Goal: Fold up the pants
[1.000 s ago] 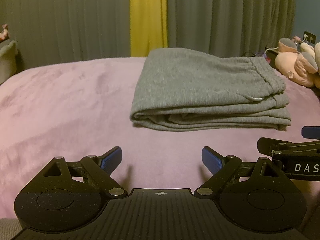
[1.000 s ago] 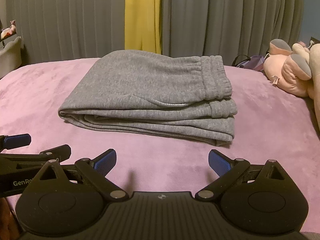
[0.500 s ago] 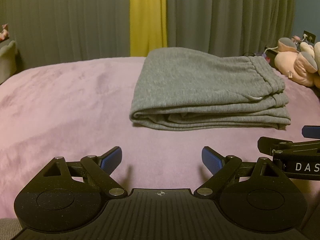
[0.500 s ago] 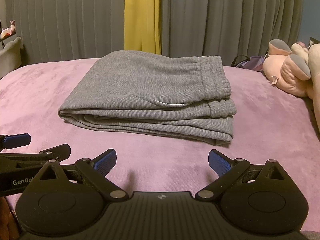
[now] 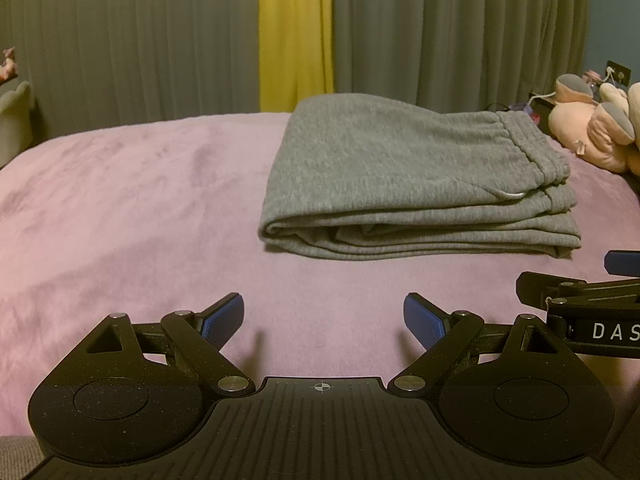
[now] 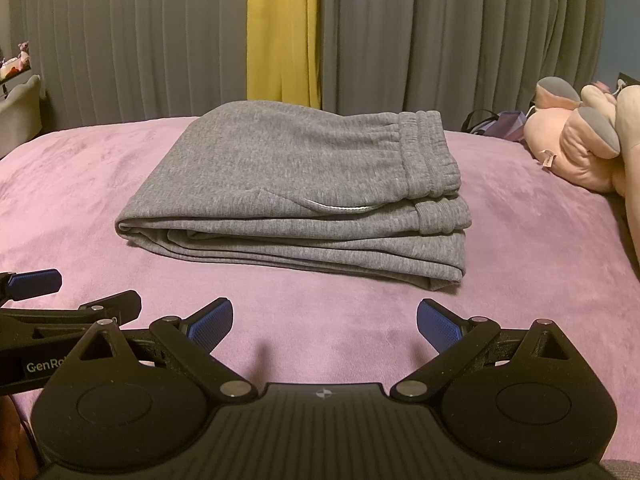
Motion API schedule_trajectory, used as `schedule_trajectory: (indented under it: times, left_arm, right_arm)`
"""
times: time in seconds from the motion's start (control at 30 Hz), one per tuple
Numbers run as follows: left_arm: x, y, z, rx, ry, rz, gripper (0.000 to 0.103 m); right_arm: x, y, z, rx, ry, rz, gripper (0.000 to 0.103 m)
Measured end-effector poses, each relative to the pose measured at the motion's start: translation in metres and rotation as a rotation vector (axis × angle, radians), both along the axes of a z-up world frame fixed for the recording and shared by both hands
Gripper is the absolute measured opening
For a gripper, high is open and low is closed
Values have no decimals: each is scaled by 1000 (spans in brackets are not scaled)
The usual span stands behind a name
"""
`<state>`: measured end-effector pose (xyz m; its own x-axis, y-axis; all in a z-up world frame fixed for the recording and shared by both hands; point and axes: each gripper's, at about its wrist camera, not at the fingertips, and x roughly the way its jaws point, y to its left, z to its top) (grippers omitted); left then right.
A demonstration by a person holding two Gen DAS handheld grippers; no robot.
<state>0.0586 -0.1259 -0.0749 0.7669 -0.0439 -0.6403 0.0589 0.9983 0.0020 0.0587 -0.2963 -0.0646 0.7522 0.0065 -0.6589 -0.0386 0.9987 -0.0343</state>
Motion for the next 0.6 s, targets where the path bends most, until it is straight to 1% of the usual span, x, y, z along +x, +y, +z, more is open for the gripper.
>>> schedule_trajectory:
  times: [0.6]
  left_arm:
    - [0, 2, 0, -5, -1, 4, 93]
  right_arm:
    - [0, 0, 0, 0, 1, -4, 99]
